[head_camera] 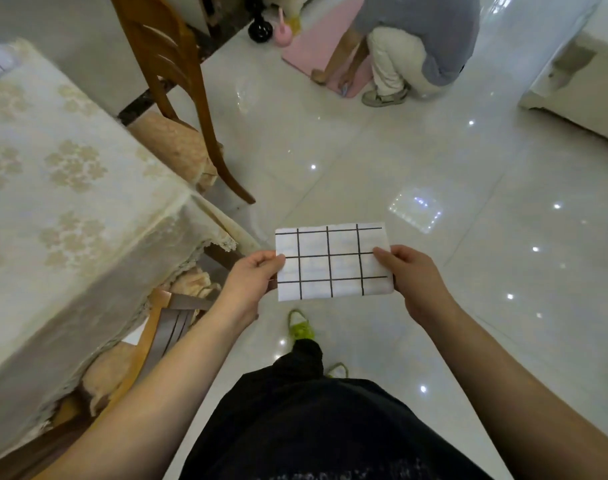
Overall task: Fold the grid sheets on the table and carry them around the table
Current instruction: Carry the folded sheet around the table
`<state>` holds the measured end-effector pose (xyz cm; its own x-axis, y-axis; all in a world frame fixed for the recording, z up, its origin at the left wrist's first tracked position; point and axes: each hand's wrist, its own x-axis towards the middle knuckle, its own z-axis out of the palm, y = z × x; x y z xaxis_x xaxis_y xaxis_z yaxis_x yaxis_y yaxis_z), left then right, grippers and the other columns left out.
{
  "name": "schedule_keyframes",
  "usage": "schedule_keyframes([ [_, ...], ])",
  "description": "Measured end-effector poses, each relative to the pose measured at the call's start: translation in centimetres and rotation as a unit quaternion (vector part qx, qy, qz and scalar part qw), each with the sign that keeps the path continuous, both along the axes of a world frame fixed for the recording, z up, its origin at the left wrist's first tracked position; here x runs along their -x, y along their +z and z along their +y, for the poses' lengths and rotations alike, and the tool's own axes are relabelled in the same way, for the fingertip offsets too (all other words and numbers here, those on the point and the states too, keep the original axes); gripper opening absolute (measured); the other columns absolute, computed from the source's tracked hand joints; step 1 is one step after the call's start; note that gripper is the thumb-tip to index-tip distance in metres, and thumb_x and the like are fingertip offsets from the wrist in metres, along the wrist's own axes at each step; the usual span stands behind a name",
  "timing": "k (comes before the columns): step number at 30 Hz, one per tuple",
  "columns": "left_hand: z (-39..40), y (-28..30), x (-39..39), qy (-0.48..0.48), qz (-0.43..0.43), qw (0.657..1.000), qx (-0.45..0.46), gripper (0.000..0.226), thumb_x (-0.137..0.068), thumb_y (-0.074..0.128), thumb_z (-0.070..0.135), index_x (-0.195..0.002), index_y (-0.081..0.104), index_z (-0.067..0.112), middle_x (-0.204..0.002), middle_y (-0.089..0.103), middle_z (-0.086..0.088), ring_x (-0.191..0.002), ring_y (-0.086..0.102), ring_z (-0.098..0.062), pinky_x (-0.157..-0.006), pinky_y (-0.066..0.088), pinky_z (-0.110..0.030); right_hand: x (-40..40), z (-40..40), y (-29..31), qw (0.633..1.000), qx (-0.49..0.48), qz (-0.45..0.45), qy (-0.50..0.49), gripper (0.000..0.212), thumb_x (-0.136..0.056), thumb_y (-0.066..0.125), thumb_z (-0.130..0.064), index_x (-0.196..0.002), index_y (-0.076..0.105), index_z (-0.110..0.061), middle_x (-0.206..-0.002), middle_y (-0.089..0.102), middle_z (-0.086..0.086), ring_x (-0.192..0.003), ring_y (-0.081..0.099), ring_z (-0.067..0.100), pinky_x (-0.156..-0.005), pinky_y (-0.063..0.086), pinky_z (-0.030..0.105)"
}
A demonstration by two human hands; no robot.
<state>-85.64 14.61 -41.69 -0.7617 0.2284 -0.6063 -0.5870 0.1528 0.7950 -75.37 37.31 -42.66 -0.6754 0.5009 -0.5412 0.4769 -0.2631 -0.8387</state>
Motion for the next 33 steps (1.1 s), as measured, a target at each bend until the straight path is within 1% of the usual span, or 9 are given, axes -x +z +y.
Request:
schedule_keyframes([
  [2, 0.3, -0.3, 1.7, 0.007, -0.002, 1.000, -0.002, 0.008, -0.094, 0.059, 0.009, -0.090, 0.065, 0.006, -0.069, 0.068, -0.003, -0.054, 0.063, -0.006, -0.051, 0.050, -0.018, 1.9, 0.5, 0.0, 1.000, 0.004, 0.000, 0.013, 0.011, -0.089, 0.068, -0.020, -0.084, 0.072, -0.011, -0.083, 0.072, 0.007, -0.077, 0.065, 0.021, -0.071, 0.051, 0.036],
  [4, 0.4, -0.9, 3.5, 0.011, 0.005, 1.000, -0.007, 0.012, -0.094, 0.059, 0.010, -0.084, 0.065, 0.009, -0.064, 0.066, 0.002, -0.052, 0.061, -0.004, -0.051, 0.048, -0.016, 4.1, 0.9, -0.1, 1.000, 0.006, -0.004, 0.027, 0.011, -0.089, 0.068, -0.020, -0.086, 0.072, -0.010, -0.084, 0.073, 0.006, -0.077, 0.066, 0.020, -0.069, 0.051, 0.033],
  [8, 0.0, -1.2, 7.6, 0.032, 0.016, 0.999, -0.009, 0.021, -0.094, 0.059, 0.009, -0.073, 0.061, 0.013, -0.050, 0.058, 0.010, -0.045, 0.053, -0.001, -0.046, 0.043, -0.013, 9.7, 1.0, 0.1, 0.998, -0.005, -0.015, 0.054, 0.010, -0.088, 0.069, -0.018, -0.084, 0.071, -0.009, -0.085, 0.073, 0.010, -0.079, 0.066, 0.023, -0.075, 0.053, 0.037],
  [16, -3.3, -1.2, 14.4, 0.132, 0.017, 0.991, -0.001, 0.019, -0.090, 0.064, 0.013, -0.071, 0.063, 0.017, -0.068, 0.061, -0.006, -0.059, 0.055, -0.015, -0.059, 0.046, -0.025, 21.0, -1.0, 1.1, 0.988, -0.031, -0.012, 0.153, 0.012, -0.088, 0.069, -0.022, -0.085, 0.073, -0.011, -0.091, 0.075, 0.012, -0.087, 0.070, 0.028, -0.085, 0.055, 0.046],
  [20, -4.8, -1.0, 16.0, 0.189, 0.022, 0.982, 0.002, 0.017, -0.091, 0.063, 0.012, -0.074, 0.065, 0.015, -0.067, 0.067, -0.002, -0.059, 0.059, -0.014, -0.058, 0.046, -0.026, 25.1, -2.4, 1.3, 0.978, -0.033, -0.004, 0.206, 0.012, -0.089, 0.068, -0.021, -0.085, 0.073, -0.011, -0.085, 0.074, 0.010, -0.083, 0.069, 0.028, -0.076, 0.056, 0.040],
  [22, -5.4, -0.9, 16.4, 0.210, 0.022, 0.977, 0.005, 0.010, -0.091, 0.063, 0.013, -0.082, 0.066, 0.008, -0.073, 0.069, -0.005, -0.065, 0.062, -0.017, -0.062, 0.049, -0.028, 27.0, -2.9, 1.4, 0.971, -0.034, -0.003, 0.238, 0.011, -0.090, 0.068, -0.020, -0.084, 0.072, -0.011, -0.083, 0.074, 0.006, -0.080, 0.068, 0.024, -0.072, 0.055, 0.037],
  [26, -6.2, -0.8, 16.5, 0.267, 0.020, 0.963, 0.022, 0.014, -0.091, 0.062, 0.015, -0.092, 0.068, 0.002, -0.085, 0.071, -0.013, -0.074, 0.064, -0.020, -0.067, 0.049, -0.029, 31.1, -3.7, 0.7, 0.949, -0.047, -0.015, 0.310, 0.014, -0.088, 0.069, -0.025, -0.083, 0.072, -0.012, -0.086, 0.074, 0.008, -0.084, 0.070, 0.027, -0.082, 0.057, 0.044],
  [30, -5.8, -0.2, 16.5, 0.348, 0.017, 0.937, 0.030, 0.013, -0.093, 0.060, 0.012, -0.081, 0.066, 0.011, -0.069, 0.071, 0.002, -0.066, 0.065, -0.011, -0.066, 0.051, -0.029, 35.0, -4.7, 0.2, 0.923, -0.038, -0.015, 0.382, 0.012, -0.089, 0.068, -0.023, -0.086, 0.072, -0.012, -0.087, 0.075, 0.007, -0.085, 0.071, 0.026, -0.081, 0.058, 0.044],
  [33, -5.0, 0.3, 16.3, 0.399, 0.022, 0.916, 0.042, 0.015, -0.089, 0.063, 0.022, -0.086, 0.068, 0.008, -0.079, 0.071, -0.005, -0.078, 0.066, -0.021, -0.081, 0.052, -0.046, 37.8, -5.1, 0.3, 0.900, -0.023, -0.017, 0.436, 0.012, -0.089, 0.068, -0.021, -0.085, 0.072, -0.010, -0.087, 0.075, 0.009, -0.084, 0.071, 0.027, -0.084, 0.058, 0.045],
])
